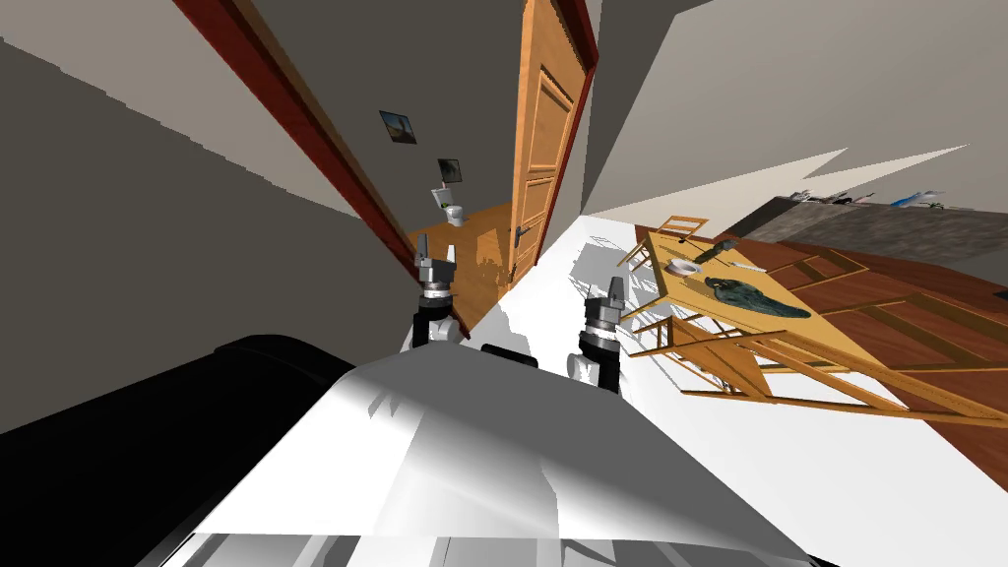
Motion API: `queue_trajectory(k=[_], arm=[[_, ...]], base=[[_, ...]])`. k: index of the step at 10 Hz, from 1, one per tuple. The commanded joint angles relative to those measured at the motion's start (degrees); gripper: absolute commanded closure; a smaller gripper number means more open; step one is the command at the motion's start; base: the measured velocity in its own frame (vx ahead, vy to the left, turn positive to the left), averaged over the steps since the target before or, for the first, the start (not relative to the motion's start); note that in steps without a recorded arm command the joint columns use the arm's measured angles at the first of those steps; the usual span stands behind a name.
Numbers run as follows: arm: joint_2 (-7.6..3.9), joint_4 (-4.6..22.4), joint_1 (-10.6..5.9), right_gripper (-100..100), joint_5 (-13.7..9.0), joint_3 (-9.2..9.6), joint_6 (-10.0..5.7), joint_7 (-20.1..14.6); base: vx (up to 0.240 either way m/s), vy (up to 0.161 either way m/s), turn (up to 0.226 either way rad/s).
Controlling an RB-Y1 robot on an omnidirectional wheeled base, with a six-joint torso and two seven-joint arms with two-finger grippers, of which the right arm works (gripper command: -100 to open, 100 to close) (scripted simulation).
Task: Push the door open
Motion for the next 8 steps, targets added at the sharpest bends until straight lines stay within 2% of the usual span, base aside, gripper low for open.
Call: queue_trajectory(k=[1, 8], arm=[[-0.9, 1.9, -1.23, -100, -0.3, 1.17, -0.07, -0.6], [-3.3, 10.6, -7.75, -100, -1.0, 8.21, 0.57, -2.6]], base=[[0.177, -0.049, 0.02], [0.191, -0.06, 0.021]])
